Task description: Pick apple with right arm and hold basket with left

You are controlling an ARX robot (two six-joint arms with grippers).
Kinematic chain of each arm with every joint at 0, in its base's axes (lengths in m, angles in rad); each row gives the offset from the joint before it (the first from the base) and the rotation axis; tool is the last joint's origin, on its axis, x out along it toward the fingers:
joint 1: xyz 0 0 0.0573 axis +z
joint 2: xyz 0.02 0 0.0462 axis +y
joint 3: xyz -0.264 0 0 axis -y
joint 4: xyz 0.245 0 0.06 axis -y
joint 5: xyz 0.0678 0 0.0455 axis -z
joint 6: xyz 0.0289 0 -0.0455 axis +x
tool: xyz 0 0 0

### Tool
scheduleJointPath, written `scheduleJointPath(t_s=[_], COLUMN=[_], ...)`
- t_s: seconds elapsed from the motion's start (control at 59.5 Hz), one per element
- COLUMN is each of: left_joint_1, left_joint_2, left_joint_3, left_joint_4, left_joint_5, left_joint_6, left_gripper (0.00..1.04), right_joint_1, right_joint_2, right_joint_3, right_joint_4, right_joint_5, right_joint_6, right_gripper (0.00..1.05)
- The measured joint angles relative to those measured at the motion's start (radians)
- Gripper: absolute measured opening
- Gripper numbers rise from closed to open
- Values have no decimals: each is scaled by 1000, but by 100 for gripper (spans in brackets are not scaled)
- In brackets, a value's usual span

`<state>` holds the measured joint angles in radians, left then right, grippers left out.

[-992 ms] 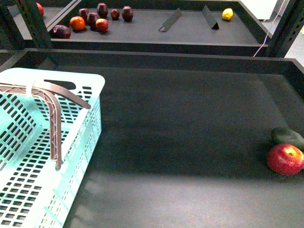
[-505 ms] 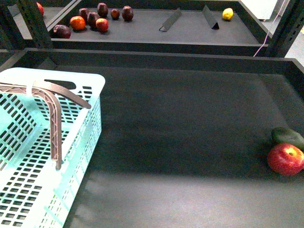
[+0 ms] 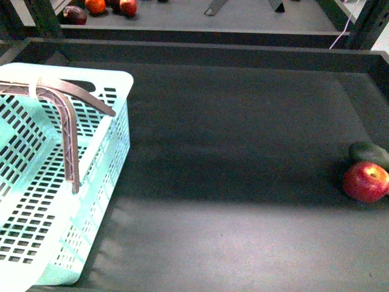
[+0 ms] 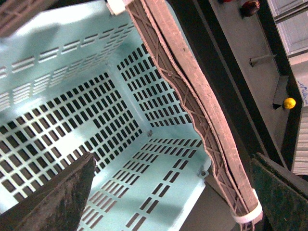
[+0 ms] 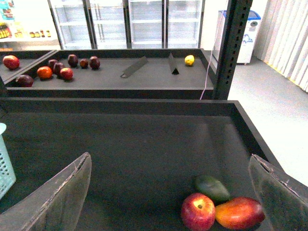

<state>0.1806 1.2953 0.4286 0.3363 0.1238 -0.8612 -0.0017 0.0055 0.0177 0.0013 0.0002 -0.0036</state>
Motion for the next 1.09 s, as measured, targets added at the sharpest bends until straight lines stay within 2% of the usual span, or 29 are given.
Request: scheduleJointPath(t_s=[0.168,0.505,0.774,1.043,1.077,1.093], left_joint_1=[-23,-100,-132,-126,-124,-123], left_joint_2=[156,320,406,484,491,494], left_joint_3=[111,237,300,349,357,362], left_joint_4=[36,74,87,87,85,82], left_joint_5=[24,19,-6,-26,-29,-31], left_joint_6=[-163,-288,-307,-312,-312,-314], left_gripper=[98,98,98,98,96,91], right_joint_1=[0,0,0,0,0,0], right_joint_2=[0,0,0,0,0,0], right_joint_3=[0,0,0,0,0,0], right_joint_4=[0,0,0,0,0,0], right_joint_5=[0,0,0,0,0,0], right_joint_6=[0,0,0,0,0,0], right_gripper=[96,96,96,96,96,96])
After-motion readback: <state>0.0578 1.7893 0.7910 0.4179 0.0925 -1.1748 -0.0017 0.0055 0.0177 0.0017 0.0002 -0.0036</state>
